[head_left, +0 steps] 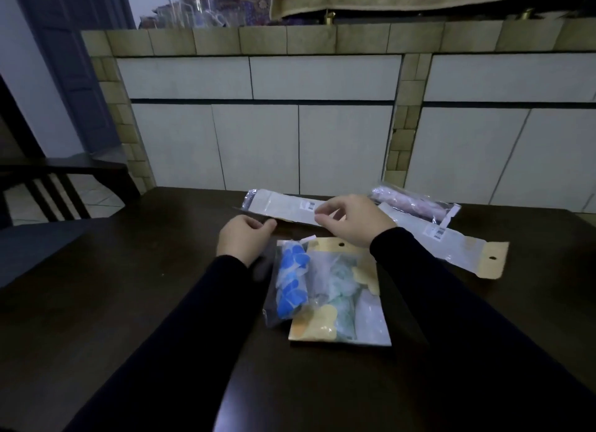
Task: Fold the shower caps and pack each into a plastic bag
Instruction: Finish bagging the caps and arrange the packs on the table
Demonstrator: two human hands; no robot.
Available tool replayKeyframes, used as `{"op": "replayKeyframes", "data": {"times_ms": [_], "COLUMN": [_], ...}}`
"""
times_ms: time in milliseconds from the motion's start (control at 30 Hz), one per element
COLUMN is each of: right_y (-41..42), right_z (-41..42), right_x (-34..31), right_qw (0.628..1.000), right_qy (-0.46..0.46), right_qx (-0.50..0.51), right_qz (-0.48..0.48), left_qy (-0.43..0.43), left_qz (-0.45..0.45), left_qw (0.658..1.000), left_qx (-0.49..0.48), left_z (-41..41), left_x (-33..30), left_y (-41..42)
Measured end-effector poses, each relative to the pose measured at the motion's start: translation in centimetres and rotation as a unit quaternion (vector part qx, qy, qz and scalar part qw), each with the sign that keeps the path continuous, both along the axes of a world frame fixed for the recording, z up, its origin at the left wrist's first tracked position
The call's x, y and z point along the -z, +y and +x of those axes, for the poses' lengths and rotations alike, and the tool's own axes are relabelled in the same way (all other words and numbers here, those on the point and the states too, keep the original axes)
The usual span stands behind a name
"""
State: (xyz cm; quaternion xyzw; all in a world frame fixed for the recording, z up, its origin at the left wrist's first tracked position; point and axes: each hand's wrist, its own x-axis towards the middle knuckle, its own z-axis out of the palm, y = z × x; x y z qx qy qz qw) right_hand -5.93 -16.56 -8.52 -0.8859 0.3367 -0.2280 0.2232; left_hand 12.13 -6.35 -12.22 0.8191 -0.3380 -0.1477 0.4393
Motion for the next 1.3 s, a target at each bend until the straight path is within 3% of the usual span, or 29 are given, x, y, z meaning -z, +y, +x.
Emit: {"op": "replayKeyframes", "data": {"times_ms": [167, 433, 567, 633, 867, 1100, 1200, 1300], "right_y": [-4.2, -8.1, -8.7, -8.7, -8.3, -6.8, -6.2, -6.0], "right_z": [3.8, 5.6, 5.8, 6.1, 6.2, 5.8, 5.4, 4.1], "right_x": [-0.2, 2.2, 2.6, 2.8, 2.4, -1.5, -3.9, -5.4], "right_qw": [0.999, 0.997, 0.999, 0.999, 0.994, 0.976, 0.975, 0.983], "right_qy": [0.022, 0.075, 0.049, 0.034, -0.057, -0.204, -0.219, -0.155], "right_qx": [0.025, 0.029, -0.002, -0.008, -0.026, -0.042, 0.002, 0.04], "right_qz": [-0.028, 0.001, 0.002, 0.014, 0.087, 0.07, 0.038, 0.093], "left_qy": [-0.059, -0.105, -0.021, 0.064, 0.348, 0.449, 0.459, 0.466], "left_qz": [-0.002, -0.02, -0.158, -0.229, -0.404, -0.504, -0.492, -0.432], "left_qw": [0.997, 0.994, 0.986, 0.97, 0.845, 0.736, 0.734, 0.766], "left_qx": [-0.053, -0.02, -0.046, -0.047, -0.046, 0.051, 0.092, 0.099], "left_z": [0.5, 1.4, 0.9, 0.7, 1.8, 2.2, 2.1, 1.6], "left_x": [1.3, 1.8, 1.6, 1.2, 0.4, -3.9, -5.5, -5.6], "left_y": [-1.4, -4.1, -5.7, -6.4, -9.0, -8.0, -7.6, -7.8]}}
